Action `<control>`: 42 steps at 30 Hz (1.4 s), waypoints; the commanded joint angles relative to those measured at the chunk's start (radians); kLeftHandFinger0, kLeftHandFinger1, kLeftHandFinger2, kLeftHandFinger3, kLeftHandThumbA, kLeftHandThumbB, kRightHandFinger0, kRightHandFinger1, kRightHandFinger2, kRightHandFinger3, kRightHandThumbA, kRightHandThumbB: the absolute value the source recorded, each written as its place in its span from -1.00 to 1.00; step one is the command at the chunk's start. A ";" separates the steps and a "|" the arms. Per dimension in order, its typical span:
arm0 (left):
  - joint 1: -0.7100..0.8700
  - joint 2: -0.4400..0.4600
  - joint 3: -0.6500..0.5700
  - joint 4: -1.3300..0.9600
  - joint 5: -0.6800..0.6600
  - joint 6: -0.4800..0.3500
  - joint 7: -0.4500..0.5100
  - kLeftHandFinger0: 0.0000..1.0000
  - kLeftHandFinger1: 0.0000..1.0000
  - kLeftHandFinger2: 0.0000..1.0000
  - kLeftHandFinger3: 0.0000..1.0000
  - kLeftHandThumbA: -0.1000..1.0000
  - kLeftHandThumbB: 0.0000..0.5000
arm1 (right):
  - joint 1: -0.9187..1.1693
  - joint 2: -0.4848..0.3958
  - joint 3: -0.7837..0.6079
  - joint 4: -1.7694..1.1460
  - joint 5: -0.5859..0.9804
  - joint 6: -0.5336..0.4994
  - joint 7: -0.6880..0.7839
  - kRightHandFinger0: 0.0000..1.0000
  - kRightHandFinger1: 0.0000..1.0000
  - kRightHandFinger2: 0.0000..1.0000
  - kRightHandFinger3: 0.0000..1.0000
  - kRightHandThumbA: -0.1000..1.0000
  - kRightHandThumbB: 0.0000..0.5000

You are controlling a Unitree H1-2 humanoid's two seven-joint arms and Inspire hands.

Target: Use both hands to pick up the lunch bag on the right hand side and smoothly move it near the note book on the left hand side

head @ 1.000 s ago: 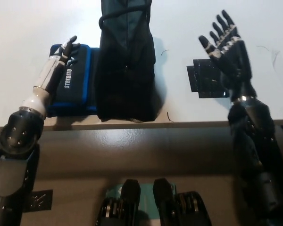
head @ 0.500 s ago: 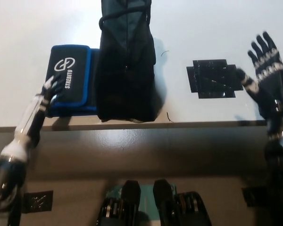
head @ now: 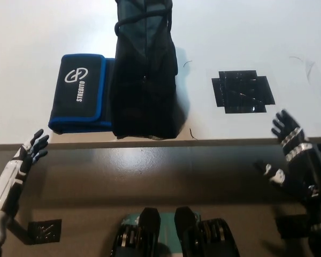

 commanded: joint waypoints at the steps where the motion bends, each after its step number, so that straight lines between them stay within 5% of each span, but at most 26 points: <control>1: 0.010 0.011 0.008 0.013 -0.013 -0.091 0.000 1.00 1.00 1.00 1.00 1.00 -0.31 | -0.002 -0.020 0.015 0.007 -0.019 -0.058 0.043 1.00 1.00 1.00 1.00 1.00 -0.06; 4: 0.020 0.003 0.003 0.035 -0.009 -0.084 0.003 1.00 1.00 1.00 1.00 1.00 -0.18 | -0.006 -0.021 0.016 0.041 -0.027 -0.069 0.045 1.00 1.00 1.00 1.00 1.00 -0.10; 6: 0.025 0.002 0.000 0.059 0.004 -0.105 0.006 1.00 1.00 1.00 1.00 1.00 -0.27 | -0.018 -0.025 0.021 0.076 -0.053 -0.095 0.045 1.00 1.00 1.00 1.00 1.00 -0.11; 11: -0.014 -0.004 -0.010 0.186 -0.002 -0.151 0.002 1.00 1.00 1.00 1.00 1.00 -0.13 | -0.068 -0.022 0.022 0.157 -0.056 -0.120 0.045 1.00 1.00 1.00 1.00 1.00 0.08; 25: -0.008 0.007 -0.014 0.203 0.001 -0.132 -0.004 1.00 1.00 1.00 1.00 1.00 -0.25 | -0.078 -0.009 0.020 0.168 -0.035 -0.099 0.052 1.00 1.00 1.00 1.00 1.00 -0.03; 32: 0.007 0.006 -0.019 0.189 0.017 -0.147 -0.002 1.00 1.00 1.00 1.00 1.00 -0.31 | -0.059 -0.009 0.017 0.155 -0.029 -0.103 0.054 1.00 1.00 1.00 1.00 1.00 0.11; 36: 0.008 0.011 -0.015 0.180 0.010 -0.120 -0.003 1.00 1.00 1.00 1.00 1.00 -0.28 | -0.010 -0.014 0.021 0.089 -0.016 -0.092 0.064 1.00 1.00 1.00 1.00 1.00 -0.10; 42: 0.003 0.019 -0.014 0.175 0.025 -0.134 0.000 1.00 1.00 1.00 1.00 1.00 -0.42 | 0.026 -0.016 0.023 0.069 0.001 -0.106 0.078 1.00 1.00 1.00 1.00 1.00 0.07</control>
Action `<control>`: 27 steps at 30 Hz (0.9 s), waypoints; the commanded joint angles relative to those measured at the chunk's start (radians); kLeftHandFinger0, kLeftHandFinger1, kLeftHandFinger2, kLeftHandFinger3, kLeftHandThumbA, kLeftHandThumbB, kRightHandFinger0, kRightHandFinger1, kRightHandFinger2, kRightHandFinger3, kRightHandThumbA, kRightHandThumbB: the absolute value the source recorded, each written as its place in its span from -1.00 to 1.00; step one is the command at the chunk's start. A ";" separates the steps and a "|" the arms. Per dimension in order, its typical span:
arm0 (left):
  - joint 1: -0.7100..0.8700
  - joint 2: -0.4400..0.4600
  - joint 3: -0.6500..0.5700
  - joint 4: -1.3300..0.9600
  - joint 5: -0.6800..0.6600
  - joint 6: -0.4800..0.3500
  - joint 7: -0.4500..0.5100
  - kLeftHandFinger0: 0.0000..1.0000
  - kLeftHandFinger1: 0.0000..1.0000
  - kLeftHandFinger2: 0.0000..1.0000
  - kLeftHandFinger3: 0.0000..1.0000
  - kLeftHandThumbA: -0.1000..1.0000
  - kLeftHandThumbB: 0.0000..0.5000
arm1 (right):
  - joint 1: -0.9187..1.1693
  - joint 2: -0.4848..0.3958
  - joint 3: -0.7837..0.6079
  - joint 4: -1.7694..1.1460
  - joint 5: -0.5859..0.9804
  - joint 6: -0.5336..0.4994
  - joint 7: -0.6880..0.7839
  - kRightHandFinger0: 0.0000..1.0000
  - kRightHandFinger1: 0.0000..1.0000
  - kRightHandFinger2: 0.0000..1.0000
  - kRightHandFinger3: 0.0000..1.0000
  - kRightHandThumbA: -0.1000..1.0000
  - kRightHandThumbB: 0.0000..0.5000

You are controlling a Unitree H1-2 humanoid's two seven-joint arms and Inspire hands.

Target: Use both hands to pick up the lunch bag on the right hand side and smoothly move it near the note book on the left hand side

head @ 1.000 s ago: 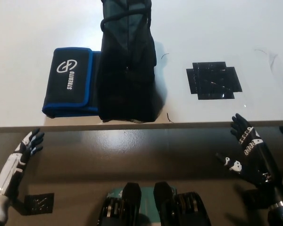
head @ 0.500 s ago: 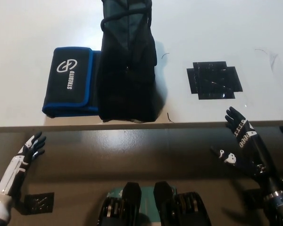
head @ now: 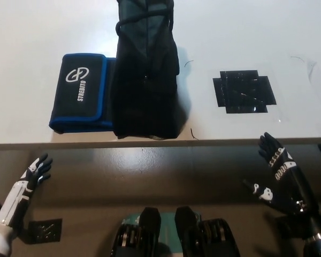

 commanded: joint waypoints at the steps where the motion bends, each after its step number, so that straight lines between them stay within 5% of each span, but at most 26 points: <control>1: -0.006 0.026 0.002 -0.035 0.013 -0.036 0.003 1.00 1.00 1.00 1.00 1.00 -0.38 | 0.002 -0.004 -0.002 -0.038 0.032 -0.056 0.034 1.00 1.00 1.00 1.00 1.00 0.04; 10: -0.018 0.027 0.001 -0.025 0.007 -0.043 -0.001 1.00 1.00 1.00 1.00 1.00 -0.45 | -0.022 0.007 -0.005 -0.013 0.043 -0.055 0.040 1.00 1.00 1.00 1.00 1.00 -0.07; 27: 0.006 0.022 -0.001 -0.030 0.019 -0.055 0.003 0.98 1.00 1.00 1.00 1.00 -0.42 | 0.001 0.004 0.004 -0.026 0.031 -0.035 0.037 1.00 1.00 1.00 1.00 1.00 0.03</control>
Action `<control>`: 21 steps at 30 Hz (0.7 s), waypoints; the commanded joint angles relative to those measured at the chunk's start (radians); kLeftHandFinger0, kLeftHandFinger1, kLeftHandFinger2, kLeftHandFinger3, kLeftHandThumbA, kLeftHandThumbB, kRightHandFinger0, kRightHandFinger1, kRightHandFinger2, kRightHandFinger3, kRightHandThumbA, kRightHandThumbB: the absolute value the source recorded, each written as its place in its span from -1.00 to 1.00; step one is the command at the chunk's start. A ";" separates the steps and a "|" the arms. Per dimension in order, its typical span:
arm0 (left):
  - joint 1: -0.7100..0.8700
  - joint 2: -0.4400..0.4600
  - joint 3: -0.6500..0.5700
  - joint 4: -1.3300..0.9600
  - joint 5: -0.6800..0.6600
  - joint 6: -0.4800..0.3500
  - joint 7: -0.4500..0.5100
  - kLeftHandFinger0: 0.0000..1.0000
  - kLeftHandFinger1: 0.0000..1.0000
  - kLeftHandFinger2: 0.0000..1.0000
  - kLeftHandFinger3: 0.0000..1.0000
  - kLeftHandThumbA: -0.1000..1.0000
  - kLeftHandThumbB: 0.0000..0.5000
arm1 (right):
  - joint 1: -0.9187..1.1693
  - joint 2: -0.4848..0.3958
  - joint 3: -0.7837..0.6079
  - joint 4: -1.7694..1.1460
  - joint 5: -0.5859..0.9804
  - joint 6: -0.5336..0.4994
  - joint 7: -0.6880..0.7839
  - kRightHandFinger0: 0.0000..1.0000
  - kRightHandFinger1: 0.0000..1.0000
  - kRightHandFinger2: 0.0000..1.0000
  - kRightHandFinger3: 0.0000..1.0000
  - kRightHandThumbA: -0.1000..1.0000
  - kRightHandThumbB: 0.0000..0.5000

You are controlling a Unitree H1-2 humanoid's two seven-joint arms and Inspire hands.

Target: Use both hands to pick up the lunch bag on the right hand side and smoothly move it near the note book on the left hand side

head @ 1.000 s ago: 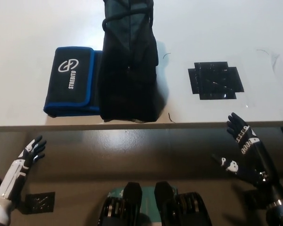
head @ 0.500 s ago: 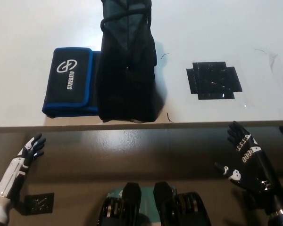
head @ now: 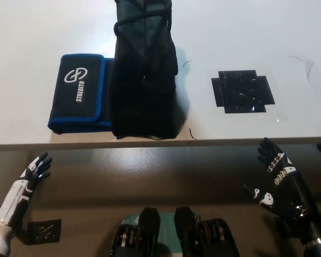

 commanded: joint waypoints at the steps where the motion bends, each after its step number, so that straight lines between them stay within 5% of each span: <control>1: 0.000 0.017 0.000 -0.020 -0.002 -0.038 0.001 0.98 1.00 1.00 1.00 1.00 -0.40 | -0.011 0.000 0.001 -0.029 0.007 -0.031 0.020 1.00 1.00 1.00 1.00 1.00 0.04; 21: 0.019 0.000 -0.012 -0.014 0.025 -0.035 0.014 0.76 0.82 0.83 1.00 0.97 -0.28 | 0.001 -0.014 0.004 -0.031 0.002 -0.010 0.027 1.00 1.00 1.00 1.00 1.00 0.10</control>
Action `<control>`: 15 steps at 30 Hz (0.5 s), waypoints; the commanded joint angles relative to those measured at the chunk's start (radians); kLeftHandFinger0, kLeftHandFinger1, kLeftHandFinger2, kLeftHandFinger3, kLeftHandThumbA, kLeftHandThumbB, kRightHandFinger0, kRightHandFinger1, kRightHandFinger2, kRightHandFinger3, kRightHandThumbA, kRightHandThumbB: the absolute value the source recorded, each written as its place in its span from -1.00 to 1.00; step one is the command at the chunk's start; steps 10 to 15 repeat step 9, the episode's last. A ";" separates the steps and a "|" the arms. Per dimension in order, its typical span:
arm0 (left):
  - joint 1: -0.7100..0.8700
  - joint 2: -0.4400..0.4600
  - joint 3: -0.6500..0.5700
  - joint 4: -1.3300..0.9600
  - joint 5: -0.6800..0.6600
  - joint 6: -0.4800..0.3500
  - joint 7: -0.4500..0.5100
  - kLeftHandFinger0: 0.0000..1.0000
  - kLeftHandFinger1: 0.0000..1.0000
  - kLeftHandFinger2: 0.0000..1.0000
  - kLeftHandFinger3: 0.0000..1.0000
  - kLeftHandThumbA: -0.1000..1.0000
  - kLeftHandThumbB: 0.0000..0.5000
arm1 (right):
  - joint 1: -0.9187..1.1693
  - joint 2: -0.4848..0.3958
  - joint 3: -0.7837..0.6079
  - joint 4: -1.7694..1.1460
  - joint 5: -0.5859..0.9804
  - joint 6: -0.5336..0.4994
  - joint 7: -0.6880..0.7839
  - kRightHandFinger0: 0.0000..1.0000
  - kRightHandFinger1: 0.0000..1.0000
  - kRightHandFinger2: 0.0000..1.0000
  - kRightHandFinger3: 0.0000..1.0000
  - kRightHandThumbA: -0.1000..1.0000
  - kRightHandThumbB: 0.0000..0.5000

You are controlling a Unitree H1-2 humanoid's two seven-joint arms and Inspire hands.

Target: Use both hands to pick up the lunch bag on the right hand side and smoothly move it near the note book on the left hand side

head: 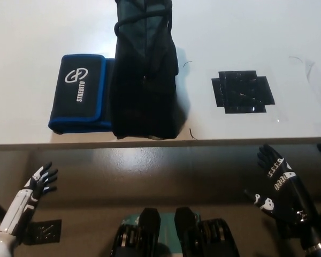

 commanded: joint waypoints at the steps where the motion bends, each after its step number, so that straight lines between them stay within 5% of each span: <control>1: -0.013 0.011 0.000 -0.016 0.012 -0.031 0.014 0.76 0.82 0.83 1.00 0.98 -0.24 | -0.021 -0.008 0.000 -0.028 0.004 -0.009 0.019 1.00 1.00 1.00 1.00 1.00 0.11; 15: -0.022 0.013 -0.002 -0.009 0.023 -0.021 0.014 0.68 0.72 0.79 1.00 0.97 -0.24 | -0.030 -0.010 0.000 -0.017 -0.006 -0.009 0.019 1.00 1.00 1.00 1.00 1.00 0.10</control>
